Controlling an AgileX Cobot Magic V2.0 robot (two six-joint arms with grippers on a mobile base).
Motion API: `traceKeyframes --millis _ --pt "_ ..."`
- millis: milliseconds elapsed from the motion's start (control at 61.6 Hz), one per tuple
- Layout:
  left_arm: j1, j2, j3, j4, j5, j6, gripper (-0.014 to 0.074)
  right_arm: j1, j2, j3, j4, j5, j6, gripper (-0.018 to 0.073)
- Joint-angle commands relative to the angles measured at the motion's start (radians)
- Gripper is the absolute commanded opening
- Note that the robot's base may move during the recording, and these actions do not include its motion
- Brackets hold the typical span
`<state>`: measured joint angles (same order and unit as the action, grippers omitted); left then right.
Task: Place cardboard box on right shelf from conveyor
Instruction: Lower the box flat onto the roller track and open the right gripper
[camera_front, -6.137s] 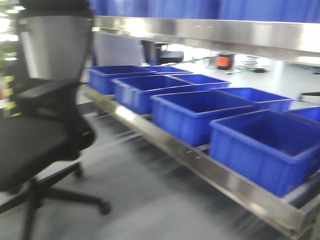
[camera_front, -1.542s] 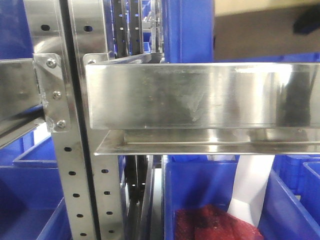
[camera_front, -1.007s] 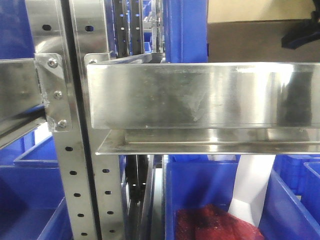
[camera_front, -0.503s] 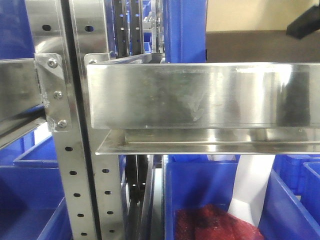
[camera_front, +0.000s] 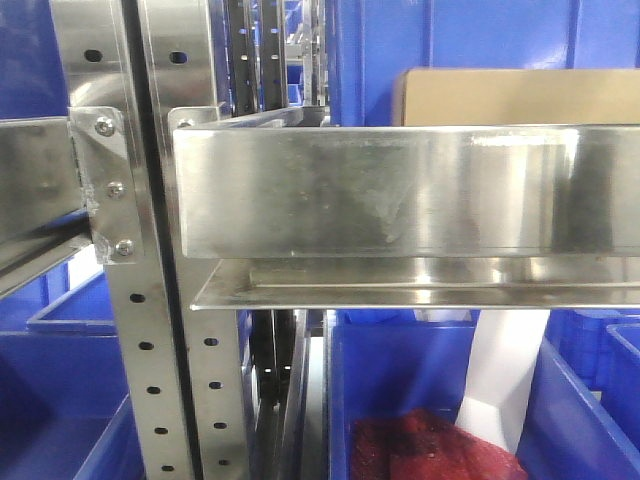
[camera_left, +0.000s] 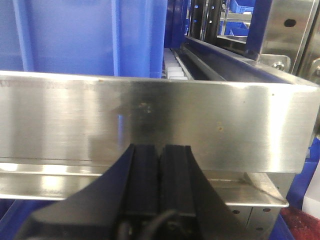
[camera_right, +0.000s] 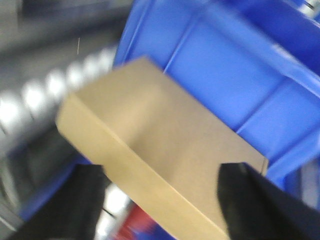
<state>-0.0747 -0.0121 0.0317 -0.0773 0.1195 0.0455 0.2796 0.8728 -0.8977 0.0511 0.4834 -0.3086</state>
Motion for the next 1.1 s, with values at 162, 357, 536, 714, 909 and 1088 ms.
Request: traceKeyframes --millis 162,357,536,714,909,1088 --pt "-0.004 -0.015 0.008 -0.006 -0.086 0.000 -0.0116 -0.003 -0.221 0.045 -0.038 -0.070 0.332 0.0109" --pt "-0.004 -0.015 0.008 -0.006 -0.086 0.000 -0.0116 -0.003 -0.358 0.136 -0.051 -0.112 0.391 0.0036" --pt "-0.004 -0.015 0.008 -0.006 -0.086 0.000 -0.0116 -0.003 -0.380 0.148 -0.051 -0.088 0.391 0.0036" --pt "-0.004 -0.015 0.008 -0.006 -0.086 0.000 -0.0116 -0.003 -0.380 0.148 -0.051 -0.085 0.391 0.0036" --pt "-0.004 -0.015 0.008 -0.006 -0.086 0.000 -0.0116 -0.003 -0.380 0.148 -0.051 -0.083 0.391 0.0036" --pt "-0.004 -0.015 0.008 -0.006 -0.086 0.000 -0.0116 -0.006 -0.379 0.148 -0.051 -0.085 0.390 0.0036"
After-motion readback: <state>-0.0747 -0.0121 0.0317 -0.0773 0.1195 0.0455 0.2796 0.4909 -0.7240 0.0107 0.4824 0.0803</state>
